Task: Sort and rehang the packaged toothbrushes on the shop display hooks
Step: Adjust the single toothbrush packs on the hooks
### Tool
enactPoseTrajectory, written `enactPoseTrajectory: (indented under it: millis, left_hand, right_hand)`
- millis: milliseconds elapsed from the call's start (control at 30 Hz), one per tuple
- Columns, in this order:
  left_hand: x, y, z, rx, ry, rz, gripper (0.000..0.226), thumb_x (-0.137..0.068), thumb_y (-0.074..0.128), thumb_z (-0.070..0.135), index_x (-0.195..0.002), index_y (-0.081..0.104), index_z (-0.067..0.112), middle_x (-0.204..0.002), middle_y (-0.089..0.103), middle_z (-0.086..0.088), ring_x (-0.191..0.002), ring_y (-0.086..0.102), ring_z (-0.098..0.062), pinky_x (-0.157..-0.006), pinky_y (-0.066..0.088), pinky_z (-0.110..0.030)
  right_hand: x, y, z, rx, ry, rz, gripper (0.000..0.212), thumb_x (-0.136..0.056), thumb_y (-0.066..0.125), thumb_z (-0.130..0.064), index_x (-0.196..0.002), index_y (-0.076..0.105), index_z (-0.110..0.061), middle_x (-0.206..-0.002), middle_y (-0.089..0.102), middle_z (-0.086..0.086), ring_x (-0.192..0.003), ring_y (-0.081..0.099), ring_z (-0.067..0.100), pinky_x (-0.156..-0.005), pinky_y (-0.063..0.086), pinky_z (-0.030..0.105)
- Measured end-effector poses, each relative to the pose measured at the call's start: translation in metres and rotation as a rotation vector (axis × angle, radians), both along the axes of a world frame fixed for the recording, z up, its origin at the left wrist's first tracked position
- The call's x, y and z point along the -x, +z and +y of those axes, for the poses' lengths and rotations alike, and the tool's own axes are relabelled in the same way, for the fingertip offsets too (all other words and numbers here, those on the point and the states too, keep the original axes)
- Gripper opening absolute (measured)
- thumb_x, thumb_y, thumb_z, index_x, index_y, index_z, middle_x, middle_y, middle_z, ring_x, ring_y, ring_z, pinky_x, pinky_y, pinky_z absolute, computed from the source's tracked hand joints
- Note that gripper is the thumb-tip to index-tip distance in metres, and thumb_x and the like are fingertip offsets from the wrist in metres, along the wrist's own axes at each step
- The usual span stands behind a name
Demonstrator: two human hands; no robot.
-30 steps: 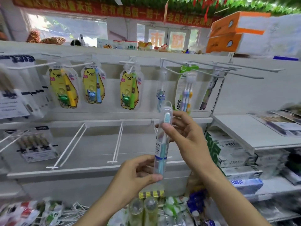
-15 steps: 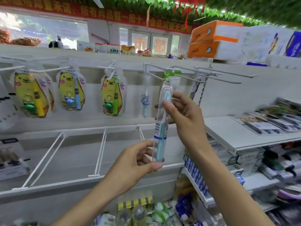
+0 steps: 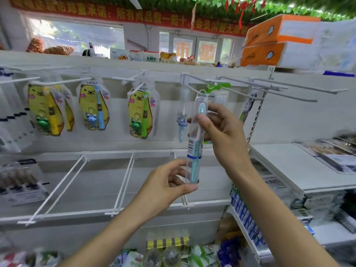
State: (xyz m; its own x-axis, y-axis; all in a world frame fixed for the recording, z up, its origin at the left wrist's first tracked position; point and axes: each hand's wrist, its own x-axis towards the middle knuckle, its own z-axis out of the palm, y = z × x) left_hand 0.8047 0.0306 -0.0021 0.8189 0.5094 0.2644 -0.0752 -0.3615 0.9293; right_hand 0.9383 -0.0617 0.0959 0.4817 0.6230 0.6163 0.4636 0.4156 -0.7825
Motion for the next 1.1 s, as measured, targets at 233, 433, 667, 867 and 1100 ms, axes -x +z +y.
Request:
enactPoseTrajectory:
  millis: [233, 433, 667, 867, 1100]
  left_hand:
    - [-0.025, 0.003, 0.021, -0.079, 0.077, 0.072, 0.047, -0.083, 0.08, 0.03, -0.126, 0.061, 0.037, -0.109, 0.068, 0.018, -0.079, 0.071, -0.02, -0.082, 0.061, -0.037]
    - [-0.056, 0.007, 0.046, -0.072, 0.161, 0.082, 0.024, -0.091, 0.07, 0.03, -0.109, 0.061, 0.042, -0.101, 0.068, 0.005, -0.077, 0.072, -0.018, -0.07, 0.059, -0.024]
    - [-0.093, 0.006, 0.086, -0.142, 0.252, 0.132, 0.026, -0.094, 0.067, 0.028, -0.12, 0.061, 0.029, -0.101, 0.069, -0.001, -0.073, 0.073, -0.018, -0.073, 0.059, -0.034]
    - [-0.108, -0.001, 0.1, -0.185, 0.325, 0.145, 0.03, -0.097, 0.061, 0.032, -0.127, 0.057, 0.033, -0.107, 0.066, 0.001, -0.073, 0.072, -0.016, -0.077, 0.061, -0.042]
    - [-0.109, -0.001, 0.101, -0.248, 0.38, 0.177, 0.038, -0.1, 0.055, 0.038, -0.136, 0.05, 0.029, -0.104, 0.06, 0.01, -0.072, 0.071, -0.011, -0.078, 0.061, -0.041]
  right_hand:
    - [-0.032, -0.008, 0.032, 0.046, -0.014, -0.009, 0.023, -0.1, 0.057, -0.017, -0.121, 0.061, -0.007, -0.102, 0.076, 0.004, -0.09, 0.074, 0.02, -0.072, 0.061, 0.039]
    - [-0.061, -0.014, 0.068, 0.091, -0.028, -0.026, 0.012, -0.098, 0.061, -0.02, -0.109, 0.062, -0.016, -0.104, 0.075, 0.003, -0.093, 0.073, 0.018, -0.075, 0.06, 0.049]
    - [-0.088, -0.016, 0.109, 0.132, -0.087, -0.072, 0.01, -0.097, 0.062, -0.029, -0.106, 0.064, -0.027, -0.098, 0.073, 0.002, -0.093, 0.07, 0.019, -0.079, 0.06, 0.05]
    - [-0.105, -0.018, 0.133, 0.132, -0.171, -0.144, 0.037, -0.082, 0.06, -0.055, -0.1, 0.066, -0.023, -0.097, 0.067, 0.005, -0.086, 0.069, 0.021, -0.071, 0.06, 0.05]
    - [-0.108, -0.02, 0.139, 0.143, -0.204, -0.183, 0.04, -0.083, 0.062, -0.052, -0.108, 0.066, -0.021, -0.098, 0.068, 0.0, -0.088, 0.068, 0.017, -0.074, 0.061, 0.047]
